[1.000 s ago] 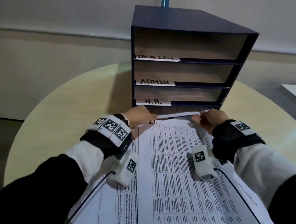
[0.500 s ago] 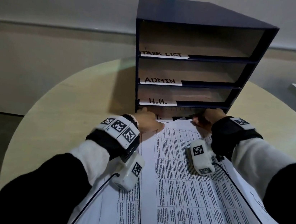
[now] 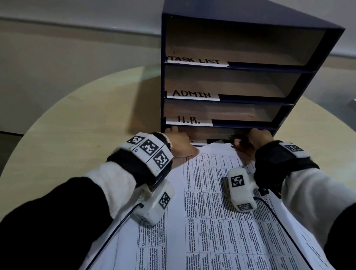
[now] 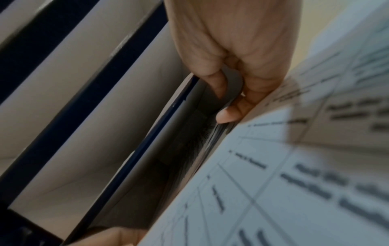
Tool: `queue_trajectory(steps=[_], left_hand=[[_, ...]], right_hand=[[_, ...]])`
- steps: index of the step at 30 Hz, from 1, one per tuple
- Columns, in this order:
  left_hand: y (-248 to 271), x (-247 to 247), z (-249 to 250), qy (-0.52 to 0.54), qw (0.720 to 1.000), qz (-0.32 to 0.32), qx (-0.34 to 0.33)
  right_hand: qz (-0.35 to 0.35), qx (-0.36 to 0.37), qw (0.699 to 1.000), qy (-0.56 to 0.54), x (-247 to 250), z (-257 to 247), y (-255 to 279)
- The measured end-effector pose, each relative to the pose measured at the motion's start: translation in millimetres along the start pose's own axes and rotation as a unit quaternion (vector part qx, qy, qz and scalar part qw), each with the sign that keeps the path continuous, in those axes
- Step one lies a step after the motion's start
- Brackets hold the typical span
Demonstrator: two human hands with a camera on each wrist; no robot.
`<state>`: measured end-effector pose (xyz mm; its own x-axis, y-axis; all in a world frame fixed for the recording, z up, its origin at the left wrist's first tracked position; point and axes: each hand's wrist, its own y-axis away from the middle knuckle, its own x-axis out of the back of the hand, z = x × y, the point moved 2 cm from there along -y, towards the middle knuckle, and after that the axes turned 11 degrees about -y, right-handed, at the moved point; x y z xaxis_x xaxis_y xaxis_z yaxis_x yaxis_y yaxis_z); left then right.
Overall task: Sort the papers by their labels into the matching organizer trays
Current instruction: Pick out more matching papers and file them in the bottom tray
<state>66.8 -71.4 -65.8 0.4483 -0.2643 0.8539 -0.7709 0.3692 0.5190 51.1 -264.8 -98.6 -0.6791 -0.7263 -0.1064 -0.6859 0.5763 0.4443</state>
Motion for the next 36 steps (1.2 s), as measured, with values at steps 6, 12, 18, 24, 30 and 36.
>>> queue_trajectory(steps=[6,12,18,24,30,36], left_hand=[[-6,4,0,0.075,0.997,-0.010,-0.017],[-8,0,-5,0.141,0.990,-0.017,-0.008],[11,11,-3,0.113,0.993,0.019,-0.041],[35,7,-6,0.117,0.987,0.098,-0.052],[49,-13,-2,0.037,0.995,0.083,-0.030],[60,-14,10,0.020,0.988,0.146,-0.043]], right_hand=[[-0.013,-0.005,1.000,0.021,0,0,0],[-0.041,-0.042,0.997,0.045,1,-1,5],[-0.073,-0.018,0.995,0.058,16,-17,22],[-0.141,0.085,0.932,0.323,40,-27,68],[-0.264,0.033,0.837,0.477,63,-16,121],[-0.251,0.086,0.776,0.572,72,0,134]])
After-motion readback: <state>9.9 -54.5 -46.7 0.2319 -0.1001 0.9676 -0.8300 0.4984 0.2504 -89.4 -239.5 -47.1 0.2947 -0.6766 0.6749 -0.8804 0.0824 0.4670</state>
